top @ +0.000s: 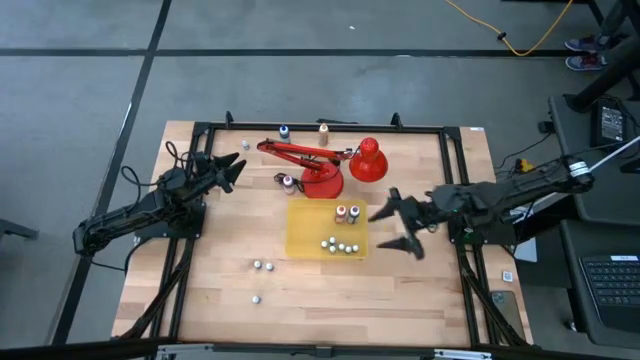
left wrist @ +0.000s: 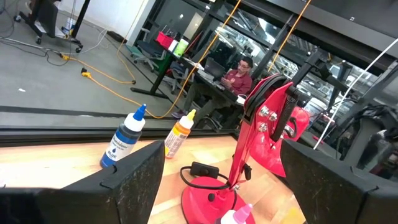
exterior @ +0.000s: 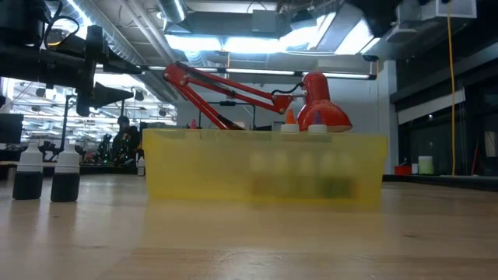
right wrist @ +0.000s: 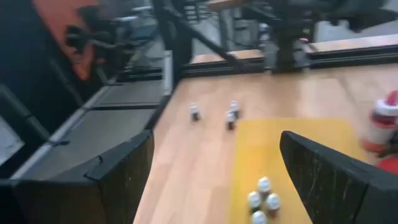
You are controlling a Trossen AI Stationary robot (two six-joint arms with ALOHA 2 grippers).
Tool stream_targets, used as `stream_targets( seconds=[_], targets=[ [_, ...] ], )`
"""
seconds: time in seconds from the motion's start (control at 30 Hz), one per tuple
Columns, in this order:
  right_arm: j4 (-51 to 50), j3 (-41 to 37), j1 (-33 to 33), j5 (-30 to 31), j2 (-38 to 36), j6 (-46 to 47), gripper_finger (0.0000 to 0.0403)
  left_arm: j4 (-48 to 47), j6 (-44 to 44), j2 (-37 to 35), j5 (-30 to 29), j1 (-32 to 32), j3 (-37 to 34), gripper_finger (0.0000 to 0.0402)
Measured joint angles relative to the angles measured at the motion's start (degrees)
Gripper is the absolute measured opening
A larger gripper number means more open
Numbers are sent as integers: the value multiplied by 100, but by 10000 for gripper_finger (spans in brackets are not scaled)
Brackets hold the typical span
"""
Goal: Pick & Place food coloring
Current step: Put the small black food bottle into the yellow bin
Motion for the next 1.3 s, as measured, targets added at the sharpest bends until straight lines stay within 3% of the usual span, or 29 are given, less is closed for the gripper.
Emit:
stream_targets(
  seconds=[0.5, 0.77, 1.0, 1.13, 1.3],
  targets=[
    [695, -1679, 901, -24, -1787, 128, 347, 0, 0, -2, 0, 0, 0, 313],
    [881, -2412, 1458, 696, -2596, 514, 347, 0, 0, -2, 0, 0, 0, 311],
    [879, -2991, 1657, 741, -3536, 710, 347, 0, 0, -1, 1, 0, 0, 311],
    [890, -3277, 1657, 1242, -4196, 710, 347, 1, 0, 0, 0, 0, 0, 311],
    [752, -3526, 1633, 2300, -4812, 700, 347, -2, 0, 0, 0, 0, 0, 311]
  ],
)
